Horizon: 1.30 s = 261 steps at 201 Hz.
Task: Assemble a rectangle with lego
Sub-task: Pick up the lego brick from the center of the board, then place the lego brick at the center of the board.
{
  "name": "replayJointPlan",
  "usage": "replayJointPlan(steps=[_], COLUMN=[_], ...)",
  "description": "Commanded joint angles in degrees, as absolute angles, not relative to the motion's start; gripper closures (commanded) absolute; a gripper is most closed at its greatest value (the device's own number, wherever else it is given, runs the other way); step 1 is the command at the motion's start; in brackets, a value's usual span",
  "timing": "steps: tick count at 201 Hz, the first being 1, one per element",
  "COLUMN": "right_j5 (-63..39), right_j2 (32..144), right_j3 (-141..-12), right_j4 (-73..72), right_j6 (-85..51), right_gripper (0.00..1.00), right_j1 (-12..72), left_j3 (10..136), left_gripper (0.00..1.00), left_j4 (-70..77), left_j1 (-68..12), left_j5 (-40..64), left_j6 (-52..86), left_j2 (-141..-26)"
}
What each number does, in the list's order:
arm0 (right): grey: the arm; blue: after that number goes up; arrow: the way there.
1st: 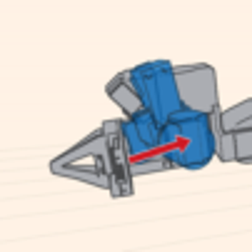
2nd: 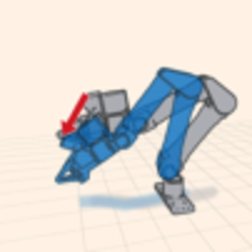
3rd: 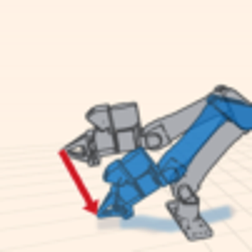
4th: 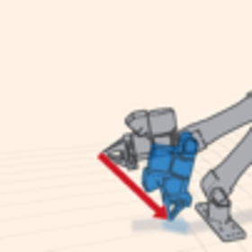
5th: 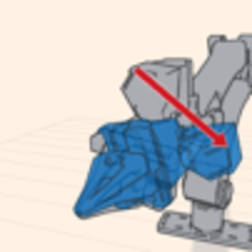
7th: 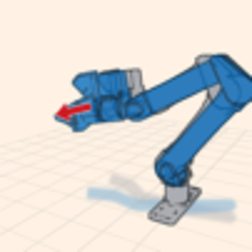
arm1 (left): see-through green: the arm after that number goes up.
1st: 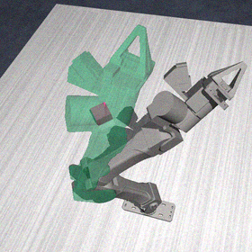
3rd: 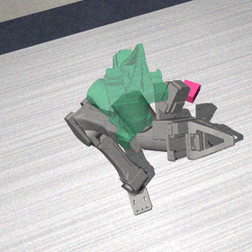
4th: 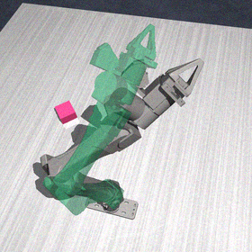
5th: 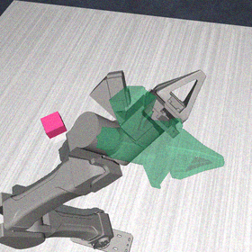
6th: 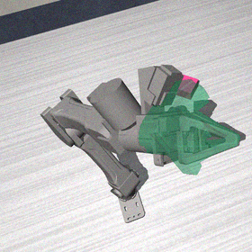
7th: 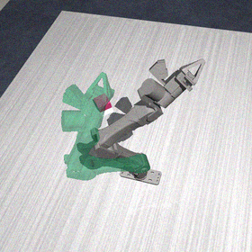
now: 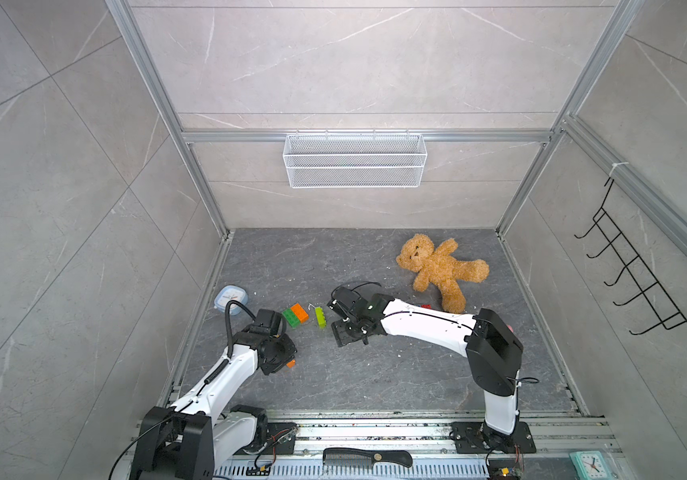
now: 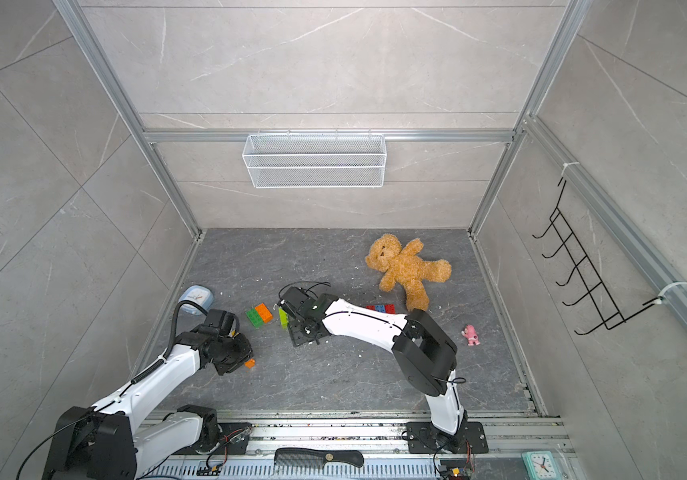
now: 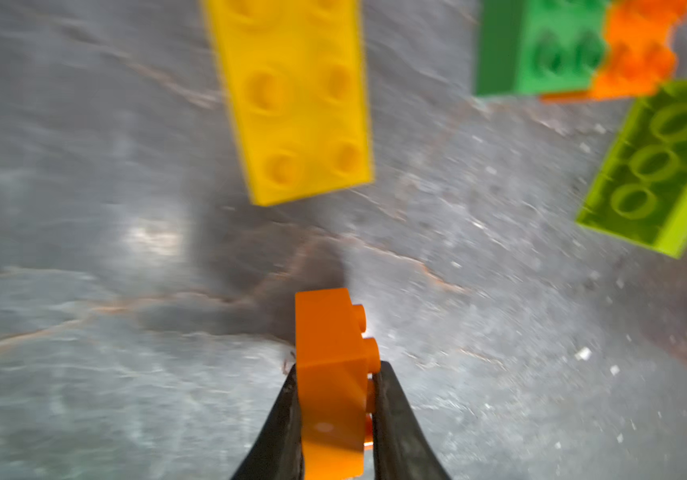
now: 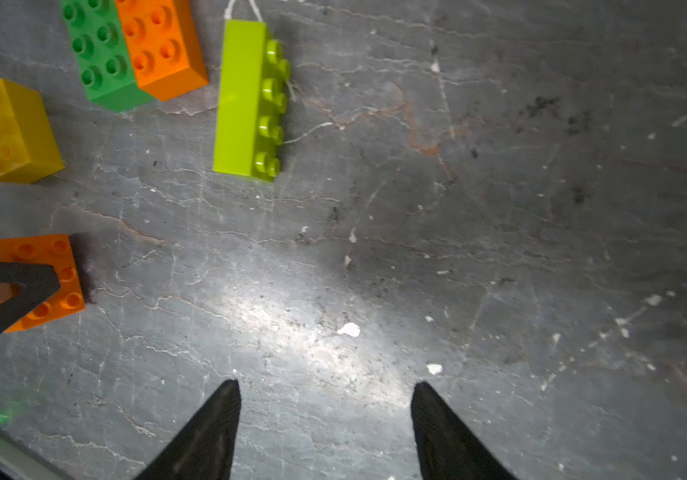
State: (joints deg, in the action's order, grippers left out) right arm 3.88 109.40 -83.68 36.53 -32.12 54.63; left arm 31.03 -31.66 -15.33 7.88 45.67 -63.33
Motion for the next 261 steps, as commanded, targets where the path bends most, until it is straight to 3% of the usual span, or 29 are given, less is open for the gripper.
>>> replayJointPlan(steps=[1,31,67,180,261], right_j5=[-0.41,-14.80,-19.85,-15.07,-14.24], right_j2=[102.31,94.37,87.38,88.74,91.82], right_j3=[-78.58,-70.47,-69.72,-73.97,-72.70], right_j4=[33.36,26.77,29.08,29.80,27.78], right_j6=[-35.91,-39.30,-39.34,-41.10,-41.14], right_gripper=[0.32,0.33,0.31,0.34,0.53], right_j1=[49.31,43.12,38.91,41.40,42.99], left_j3=[35.88,37.93,35.72,37.44,36.32], left_gripper=[0.93,0.96,0.98,1.00,1.00], left_j4=[-21.54,0.01,20.61,25.47,27.16], left_j1=[-21.78,-31.29,-34.52,-38.66,-38.60], left_j5=[13.00,17.78,24.74,28.82,27.33], left_j6=[46.94,43.05,31.29,28.26,29.82], left_j2=[-64.59,-68.52,-70.68,-75.94,-75.67])
